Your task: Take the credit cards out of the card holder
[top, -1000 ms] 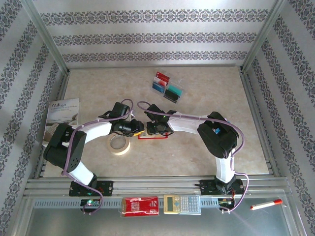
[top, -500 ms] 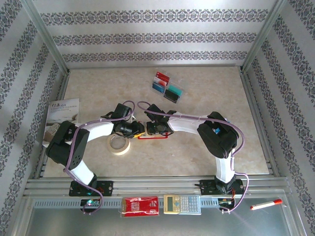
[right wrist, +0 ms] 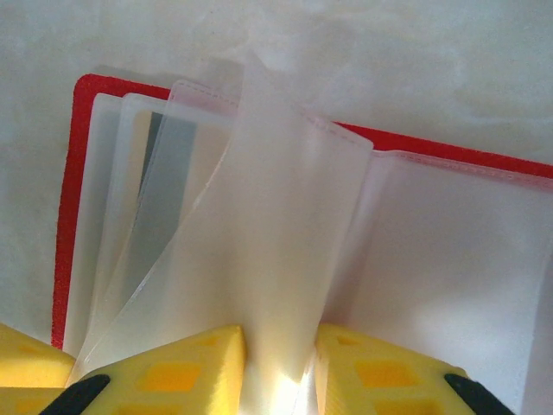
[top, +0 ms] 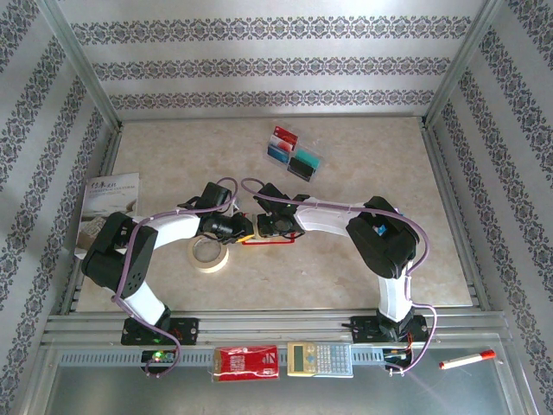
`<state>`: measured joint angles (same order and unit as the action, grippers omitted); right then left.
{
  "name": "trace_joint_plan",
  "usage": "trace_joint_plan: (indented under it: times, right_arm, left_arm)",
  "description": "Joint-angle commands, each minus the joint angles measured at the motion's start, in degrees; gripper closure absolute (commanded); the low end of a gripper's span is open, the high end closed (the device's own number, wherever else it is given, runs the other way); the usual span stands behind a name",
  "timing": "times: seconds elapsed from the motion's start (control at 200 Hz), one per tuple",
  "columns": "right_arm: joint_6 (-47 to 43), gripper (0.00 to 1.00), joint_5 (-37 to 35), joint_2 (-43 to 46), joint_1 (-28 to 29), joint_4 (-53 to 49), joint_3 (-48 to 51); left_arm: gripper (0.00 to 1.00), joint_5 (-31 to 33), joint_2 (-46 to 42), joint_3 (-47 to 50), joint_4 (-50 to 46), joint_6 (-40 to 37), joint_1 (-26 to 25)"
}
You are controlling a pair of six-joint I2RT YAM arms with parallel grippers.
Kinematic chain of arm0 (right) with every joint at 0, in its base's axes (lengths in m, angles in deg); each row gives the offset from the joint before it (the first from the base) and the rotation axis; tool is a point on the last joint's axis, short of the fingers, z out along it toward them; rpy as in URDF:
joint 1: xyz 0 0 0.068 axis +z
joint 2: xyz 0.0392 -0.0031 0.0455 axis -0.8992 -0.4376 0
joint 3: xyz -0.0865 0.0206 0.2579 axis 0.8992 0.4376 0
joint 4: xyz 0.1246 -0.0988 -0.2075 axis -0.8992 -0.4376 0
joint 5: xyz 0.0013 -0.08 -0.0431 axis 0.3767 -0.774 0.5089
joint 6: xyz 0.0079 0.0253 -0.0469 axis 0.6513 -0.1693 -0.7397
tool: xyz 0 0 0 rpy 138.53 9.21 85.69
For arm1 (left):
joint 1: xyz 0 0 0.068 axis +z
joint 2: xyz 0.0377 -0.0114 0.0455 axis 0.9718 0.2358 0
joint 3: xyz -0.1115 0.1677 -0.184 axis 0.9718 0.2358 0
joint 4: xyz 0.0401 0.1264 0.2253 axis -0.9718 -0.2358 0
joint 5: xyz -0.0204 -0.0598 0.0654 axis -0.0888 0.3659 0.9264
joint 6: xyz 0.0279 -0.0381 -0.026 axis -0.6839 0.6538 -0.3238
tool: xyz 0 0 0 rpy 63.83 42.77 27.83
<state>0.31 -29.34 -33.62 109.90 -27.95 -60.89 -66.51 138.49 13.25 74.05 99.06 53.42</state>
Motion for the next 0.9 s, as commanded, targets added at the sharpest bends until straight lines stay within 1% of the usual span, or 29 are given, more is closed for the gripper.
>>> trace_joint_plan:
  times: [0.0, 0.22, 0.35, 0.505, 0.605, 0.784, 0.894]
  right_arm:
    - [-0.54, 0.71, -0.11, -3.20, -0.84, -2.94, 3.43]
    - [-0.09, 0.70, 4.89, 4.96, -1.69, 2.54, 4.12]
    - [1.00, 0.68, 6.04, 9.47, -2.30, 5.97, 4.83]
    - [2.75, 0.66, 5.19, 14.47, -3.19, 9.60, 7.76]
    - [3.59, 0.66, 3.34, 18.20, -3.93, 11.46, 10.82]
    - [4.48, 0.63, -0.55, 24.71, -5.89, 13.37, 16.58]
    - [4.68, 0.62, -1.70, 27.67, -7.27, 13.76, 19.07]
  left_arm:
    - [0.79, -1.12, 1.01, -0.25, 1.84, 0.37, -0.84]
    - [0.81, -1.95, 1.28, -0.63, 3.54, 0.63, -0.79]
    - [0.80, -4.33, 2.01, -0.69, 6.49, 1.34, -0.92]
    - [0.78, -5.29, 2.29, -1.78, 7.21, 1.08, -1.80]
    - [0.76, -5.41, 2.60, -2.95, 7.48, 1.17, -2.43]
    - [0.71, -5.21, 3.33, -5.59, 10.21, 2.82, -5.07]
    - [0.67, -4.66, 5.00, -7.34, 11.98, 3.72, -6.78]
